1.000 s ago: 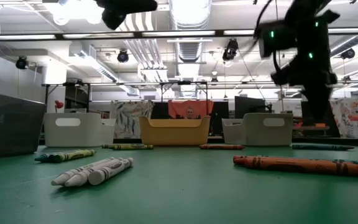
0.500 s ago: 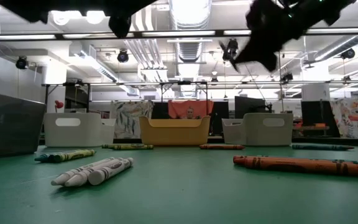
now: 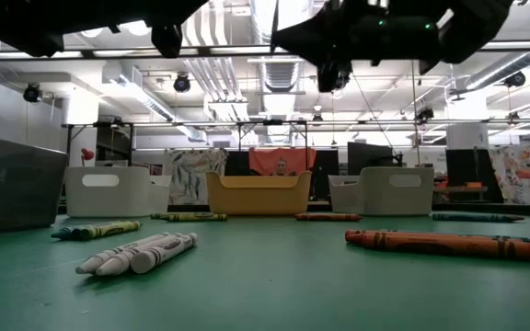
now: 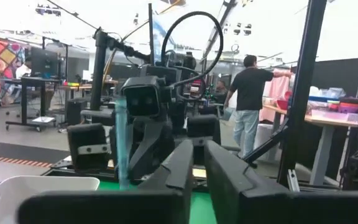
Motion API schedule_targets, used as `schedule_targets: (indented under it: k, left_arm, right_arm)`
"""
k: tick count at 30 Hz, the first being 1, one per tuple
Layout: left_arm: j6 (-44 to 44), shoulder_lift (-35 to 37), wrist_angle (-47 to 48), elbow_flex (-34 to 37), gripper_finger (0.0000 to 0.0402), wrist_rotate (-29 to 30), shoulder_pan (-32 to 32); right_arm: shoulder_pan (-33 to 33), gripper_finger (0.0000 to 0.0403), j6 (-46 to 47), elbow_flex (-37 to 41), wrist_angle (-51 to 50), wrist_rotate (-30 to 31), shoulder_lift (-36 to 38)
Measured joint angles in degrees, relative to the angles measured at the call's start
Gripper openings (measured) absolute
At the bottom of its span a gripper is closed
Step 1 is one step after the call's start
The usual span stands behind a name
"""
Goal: Sort crayons
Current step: Put the blue crayon into the white bin
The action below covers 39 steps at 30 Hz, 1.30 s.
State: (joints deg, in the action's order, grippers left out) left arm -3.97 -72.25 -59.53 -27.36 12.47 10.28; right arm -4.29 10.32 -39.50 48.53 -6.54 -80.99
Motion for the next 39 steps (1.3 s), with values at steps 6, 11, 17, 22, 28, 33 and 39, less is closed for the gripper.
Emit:
schedule_targets:
  k: [6,11,17,22,28,33,39]
  left_arm:
    - [-0.11,-0.22,1.12,0.07,0.0108,5.02,-0.11]
    - [0.5,-0.22,2.03,0.09,0.0166,8.24,-0.86]
    - [0.5,-0.22,2.07,0.09,0.0189,8.01,-2.13]
    - [0.48,-0.22,2.1,0.09,0.019,7.98,-2.56]
    - [-2.09,-2.71,1.44,-0.47,0.019,7.56,-2.69]
    - [-2.47,-9.25,1.42,-4.2,0.019,7.54,-3.07]
    - [-2.04,-13.32,1.18,-7.77,0.0188,7.56,-4.32]
  right_arm:
    - [0.17,0.0009,-0.61,-3.52,-0.04,-1.5,-4.96]
    - [0.3,0.0009,-1.0,-4.93,-0.18,-1.63,-6.69]
    - [0.3,0.0009,-1.02,-5.1,-0.22,-1.63,-6.91]
    - [0.3,0.0009,-1.0,-5.1,-0.22,-1.6,-6.91]
    - [0.3,0.0009,-1.55,-5.1,-0.24,-1.6,-6.91]
    - [0.33,0.0009,-2.44,-5.1,-0.57,-1.6,-6.91]
    - [0.61,0.0009,-3.56,-5.1,-3.77,-1.6,-6.89]
